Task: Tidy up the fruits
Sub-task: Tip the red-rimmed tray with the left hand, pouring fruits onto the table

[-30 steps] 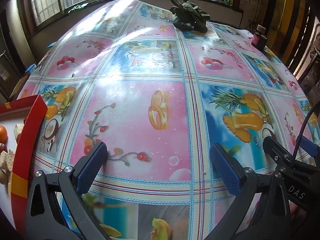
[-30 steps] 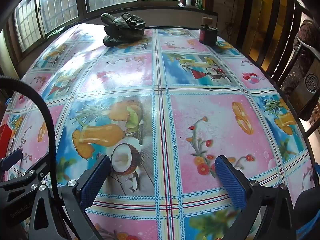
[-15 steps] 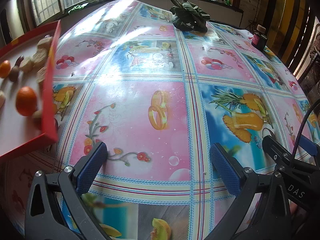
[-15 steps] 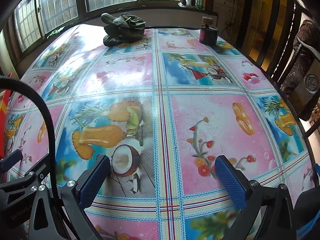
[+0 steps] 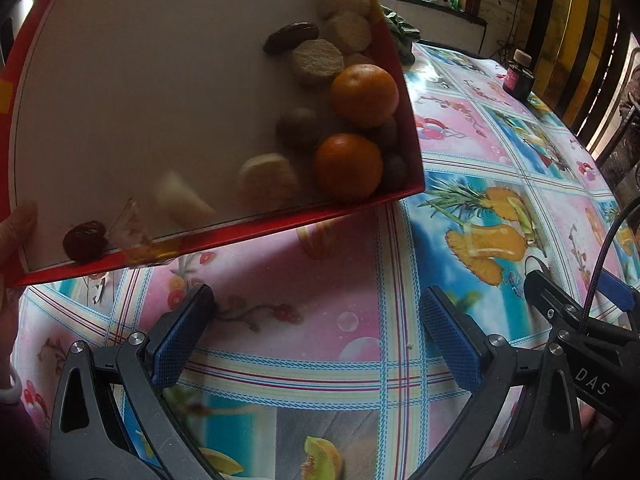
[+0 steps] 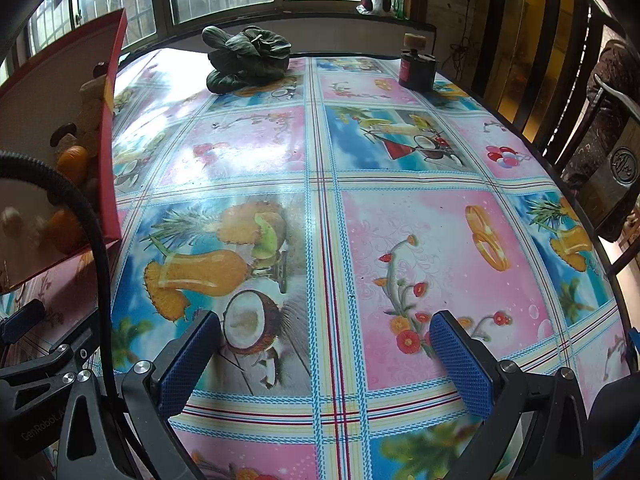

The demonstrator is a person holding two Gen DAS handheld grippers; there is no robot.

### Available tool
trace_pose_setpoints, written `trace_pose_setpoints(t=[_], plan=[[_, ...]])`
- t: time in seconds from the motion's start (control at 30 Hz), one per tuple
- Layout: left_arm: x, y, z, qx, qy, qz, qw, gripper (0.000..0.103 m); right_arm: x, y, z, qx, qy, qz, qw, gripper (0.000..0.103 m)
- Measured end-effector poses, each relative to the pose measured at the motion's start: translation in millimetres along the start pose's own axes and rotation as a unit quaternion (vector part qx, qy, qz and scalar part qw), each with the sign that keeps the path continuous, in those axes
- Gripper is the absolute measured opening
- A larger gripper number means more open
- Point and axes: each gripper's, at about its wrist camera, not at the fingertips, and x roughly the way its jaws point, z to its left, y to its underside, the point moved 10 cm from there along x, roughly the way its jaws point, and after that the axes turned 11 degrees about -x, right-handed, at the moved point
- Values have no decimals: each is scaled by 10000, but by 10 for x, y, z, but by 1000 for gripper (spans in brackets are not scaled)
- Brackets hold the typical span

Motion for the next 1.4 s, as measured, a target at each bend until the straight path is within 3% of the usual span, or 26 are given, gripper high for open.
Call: trace_pose_setpoints(t=[1.4], plan=[[-3, 16, -5, -4, 0, 2, 10000, 103, 7, -27, 22, -1, 1, 2, 10000, 103]])
